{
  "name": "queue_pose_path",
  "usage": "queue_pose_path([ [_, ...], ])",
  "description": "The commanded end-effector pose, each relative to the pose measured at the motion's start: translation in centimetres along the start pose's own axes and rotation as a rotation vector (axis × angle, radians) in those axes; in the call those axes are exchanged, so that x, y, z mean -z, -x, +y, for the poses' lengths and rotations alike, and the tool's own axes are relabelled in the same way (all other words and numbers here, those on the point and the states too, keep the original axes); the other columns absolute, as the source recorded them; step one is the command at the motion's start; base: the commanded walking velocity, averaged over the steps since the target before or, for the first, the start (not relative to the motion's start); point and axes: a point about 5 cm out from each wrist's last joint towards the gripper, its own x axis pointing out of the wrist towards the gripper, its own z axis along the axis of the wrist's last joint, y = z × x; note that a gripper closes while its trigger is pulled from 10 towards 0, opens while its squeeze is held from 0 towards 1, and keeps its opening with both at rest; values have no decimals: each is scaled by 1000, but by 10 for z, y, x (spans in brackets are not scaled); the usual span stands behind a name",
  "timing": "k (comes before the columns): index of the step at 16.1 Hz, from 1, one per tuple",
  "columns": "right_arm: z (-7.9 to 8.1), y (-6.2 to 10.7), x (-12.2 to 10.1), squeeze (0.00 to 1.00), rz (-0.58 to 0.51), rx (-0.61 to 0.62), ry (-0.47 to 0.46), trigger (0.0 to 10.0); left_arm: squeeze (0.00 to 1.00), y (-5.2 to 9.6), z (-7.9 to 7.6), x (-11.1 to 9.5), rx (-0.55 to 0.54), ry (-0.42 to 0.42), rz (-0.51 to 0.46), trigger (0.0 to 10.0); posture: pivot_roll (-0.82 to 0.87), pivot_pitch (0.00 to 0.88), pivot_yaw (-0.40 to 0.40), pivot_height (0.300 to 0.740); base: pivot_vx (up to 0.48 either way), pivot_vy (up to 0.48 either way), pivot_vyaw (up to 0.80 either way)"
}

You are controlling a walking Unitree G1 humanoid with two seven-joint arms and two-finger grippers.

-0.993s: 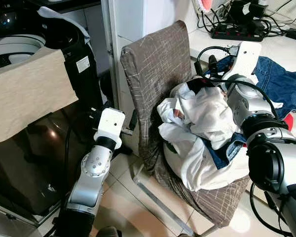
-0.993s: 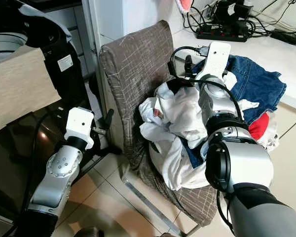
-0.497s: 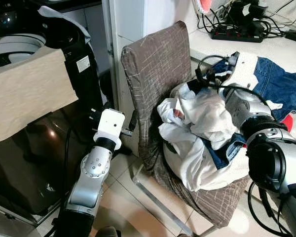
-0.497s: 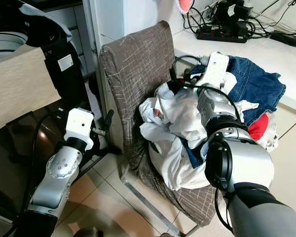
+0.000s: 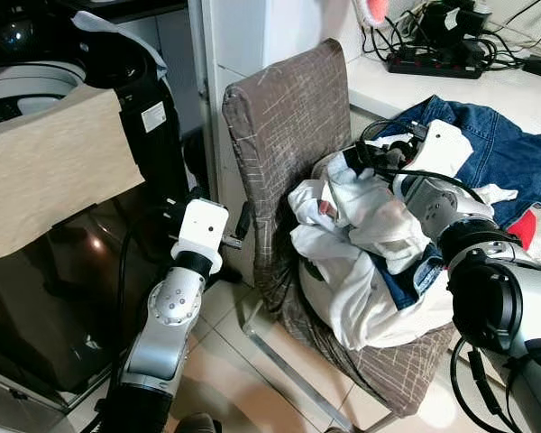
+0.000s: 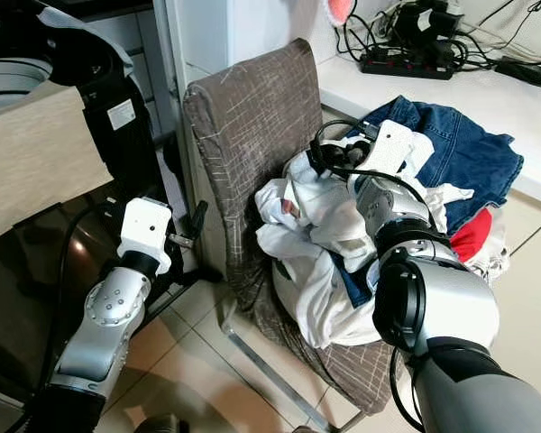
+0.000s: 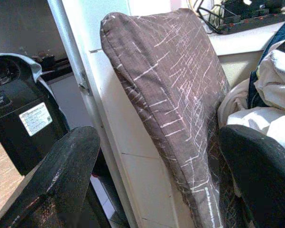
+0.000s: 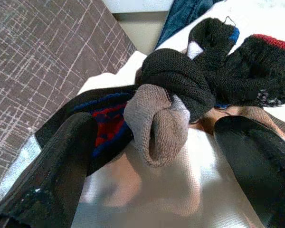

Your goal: Clothes washing

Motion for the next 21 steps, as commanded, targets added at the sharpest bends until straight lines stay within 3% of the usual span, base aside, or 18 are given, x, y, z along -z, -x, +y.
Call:
queue_pose_path([
  [1,-5,0,3,0,9,12,-37,10000,0,0,-2,1,17,-1,13,10000,95,6,-55,732,0,0,0],
  [2,-5,0,3,0,11,14,-66,10000,0,0,-2,1,18,-2,13,10000,95,6,-55,732,0,0,0],
  [3,-5,0,3,0,19,16,-94,0,0,-1,-2,1,18,-3,12,10000,96,6,-55,732,0,0,0],
  [9,3,0,21,0,64,-40,-15,0,0,0,-2,2,14,0,15,10000,93,7,-58,732,0,0,0],
  [13,6,1,32,0,75,-84,96,0,0,-1,-3,1,21,2,13,10000,72,6,-54,732,0,0,0],
  [17,14,5,67,0,134,-193,226,0,0,-1,-3,2,22,3,15,10000,61,11,-50,732,0,0,0],
  [21,16,5,67,0,103,-219,256,0,0,-4,-5,1,34,6,12,10000,51,10,-43,732,0,0,0],
])
